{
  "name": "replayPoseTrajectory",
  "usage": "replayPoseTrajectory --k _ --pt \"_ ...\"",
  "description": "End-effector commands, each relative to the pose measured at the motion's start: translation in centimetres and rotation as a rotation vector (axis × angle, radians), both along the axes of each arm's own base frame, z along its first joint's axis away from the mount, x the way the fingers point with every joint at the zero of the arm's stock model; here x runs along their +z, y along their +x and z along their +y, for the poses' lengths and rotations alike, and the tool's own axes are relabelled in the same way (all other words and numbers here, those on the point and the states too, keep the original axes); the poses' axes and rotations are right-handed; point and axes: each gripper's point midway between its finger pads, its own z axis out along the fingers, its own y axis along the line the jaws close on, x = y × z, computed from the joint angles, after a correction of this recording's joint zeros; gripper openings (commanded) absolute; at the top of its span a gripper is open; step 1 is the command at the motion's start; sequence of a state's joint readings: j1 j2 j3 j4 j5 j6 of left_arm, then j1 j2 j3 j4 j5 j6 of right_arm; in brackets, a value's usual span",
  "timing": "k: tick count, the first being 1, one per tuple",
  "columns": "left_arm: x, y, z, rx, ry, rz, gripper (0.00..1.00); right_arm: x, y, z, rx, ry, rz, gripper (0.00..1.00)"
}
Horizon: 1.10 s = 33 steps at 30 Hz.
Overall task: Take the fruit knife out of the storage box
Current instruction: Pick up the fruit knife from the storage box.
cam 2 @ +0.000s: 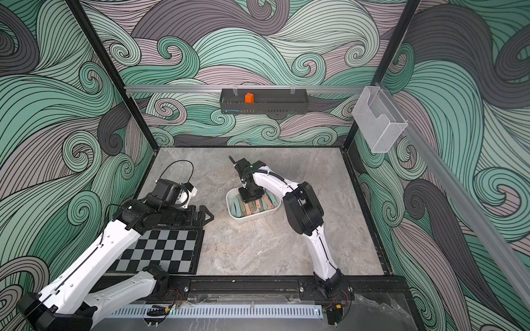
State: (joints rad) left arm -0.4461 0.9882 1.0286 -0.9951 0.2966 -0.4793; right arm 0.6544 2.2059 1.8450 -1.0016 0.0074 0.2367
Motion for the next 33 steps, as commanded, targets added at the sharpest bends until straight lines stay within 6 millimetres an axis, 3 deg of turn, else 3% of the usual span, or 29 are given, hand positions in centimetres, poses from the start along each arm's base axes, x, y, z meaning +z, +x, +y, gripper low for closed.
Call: replayPoseTrajectory --k 1,11,17,21,33 --pt "0.0 -0.1 0.4 0.021 0.006 0.003 0.99 -0.4 0.5 -0.5 0.012 -0.042 -0.012 0.39" --pt "-0.6 0.3 0.1 0.015 0.009 0.021 0.99 -2.8 0.2 -0.5 0.025 -0.066 0.03 0.36" --pt "-0.8 0.8 -0.2 0.012 0.01 0.027 0.99 -3.0 0.3 -0.2 0.029 -0.063 0.032 0.26" --pt "-0.8 1.2 -0.4 0.011 0.007 0.026 0.99 -2.5 0.8 -0.2 0.038 -0.065 0.007 0.18" --pt "-0.3 2.7 -1.0 -0.016 0.019 0.001 0.99 1.6 2.3 -0.4 0.051 -0.039 -0.077 0.16"
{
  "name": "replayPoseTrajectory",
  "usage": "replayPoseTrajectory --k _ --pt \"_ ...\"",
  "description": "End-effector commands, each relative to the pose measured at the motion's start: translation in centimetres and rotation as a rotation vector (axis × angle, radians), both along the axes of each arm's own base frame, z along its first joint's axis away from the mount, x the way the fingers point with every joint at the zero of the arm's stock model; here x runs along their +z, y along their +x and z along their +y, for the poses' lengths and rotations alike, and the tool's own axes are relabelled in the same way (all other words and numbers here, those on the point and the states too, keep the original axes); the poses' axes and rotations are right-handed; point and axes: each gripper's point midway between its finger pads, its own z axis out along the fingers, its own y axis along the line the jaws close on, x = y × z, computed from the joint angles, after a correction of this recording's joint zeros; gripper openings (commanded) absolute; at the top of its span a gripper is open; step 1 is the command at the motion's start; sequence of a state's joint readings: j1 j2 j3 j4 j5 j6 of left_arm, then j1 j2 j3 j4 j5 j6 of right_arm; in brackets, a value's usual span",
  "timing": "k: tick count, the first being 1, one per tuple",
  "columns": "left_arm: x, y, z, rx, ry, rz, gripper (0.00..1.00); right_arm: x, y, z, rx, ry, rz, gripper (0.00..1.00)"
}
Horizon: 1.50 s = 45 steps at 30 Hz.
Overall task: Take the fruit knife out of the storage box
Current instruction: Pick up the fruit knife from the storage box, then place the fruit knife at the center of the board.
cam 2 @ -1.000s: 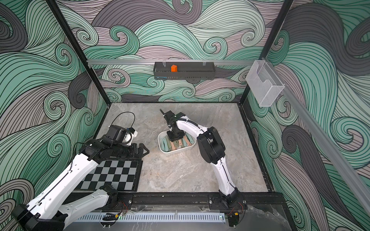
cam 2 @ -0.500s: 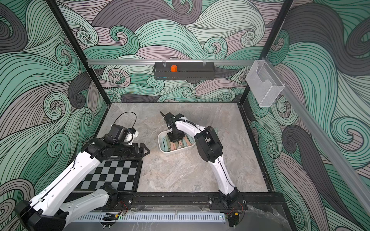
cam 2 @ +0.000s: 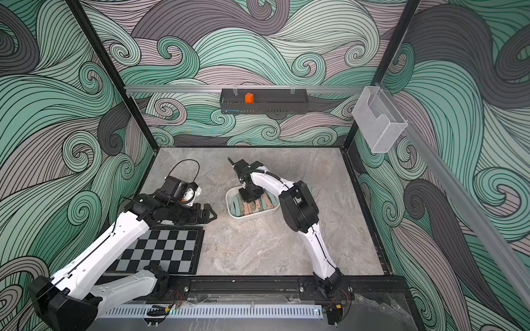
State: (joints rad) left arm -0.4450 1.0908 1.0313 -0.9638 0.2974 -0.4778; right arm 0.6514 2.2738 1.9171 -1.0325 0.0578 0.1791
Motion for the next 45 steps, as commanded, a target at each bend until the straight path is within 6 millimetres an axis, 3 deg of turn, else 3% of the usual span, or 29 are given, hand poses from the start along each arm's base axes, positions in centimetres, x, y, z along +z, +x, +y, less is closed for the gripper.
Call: replayPoseTrajectory --k 1,12,15,18,22,29,35,39,45 --pt "1.8 1.7 -0.6 -0.024 -0.012 -0.068 0.99 3.1 1.3 -0.1 0.001 0.029 -0.068 0.16" --pt "4.6 8.2 -4.7 -0.051 -0.087 -0.12 0.99 7.6 3.1 -2.1 -0.071 0.099 -0.131 0.16" --pt "5.3 9.5 -5.6 -0.055 -0.107 -0.132 0.99 9.3 4.1 -3.5 -0.111 0.126 -0.156 0.16" --pt "4.6 11.0 -6.6 -0.063 -0.111 -0.104 0.99 10.5 5.3 -5.4 -0.155 0.138 -0.182 0.17" --pt "4.6 12.0 -7.8 -0.075 -0.128 -0.088 0.99 11.1 6.8 -8.7 -0.234 0.139 -0.198 0.17" --pt "4.3 13.0 -10.0 -0.077 -0.108 -0.141 0.99 9.2 9.0 -15.6 -0.386 0.089 -0.173 0.17" --pt "4.7 13.4 -11.8 -0.063 -0.083 -0.235 0.99 6.1 9.7 -20.6 -0.487 0.046 -0.121 0.16" --pt "4.1 13.5 -12.5 -0.044 -0.063 -0.242 0.99 3.9 9.6 -22.4 -0.518 0.025 -0.079 0.17" --pt "2.9 12.5 -14.2 -0.074 -0.014 -0.241 0.99 0.8 9.1 -22.7 -0.517 0.004 -0.014 0.16"
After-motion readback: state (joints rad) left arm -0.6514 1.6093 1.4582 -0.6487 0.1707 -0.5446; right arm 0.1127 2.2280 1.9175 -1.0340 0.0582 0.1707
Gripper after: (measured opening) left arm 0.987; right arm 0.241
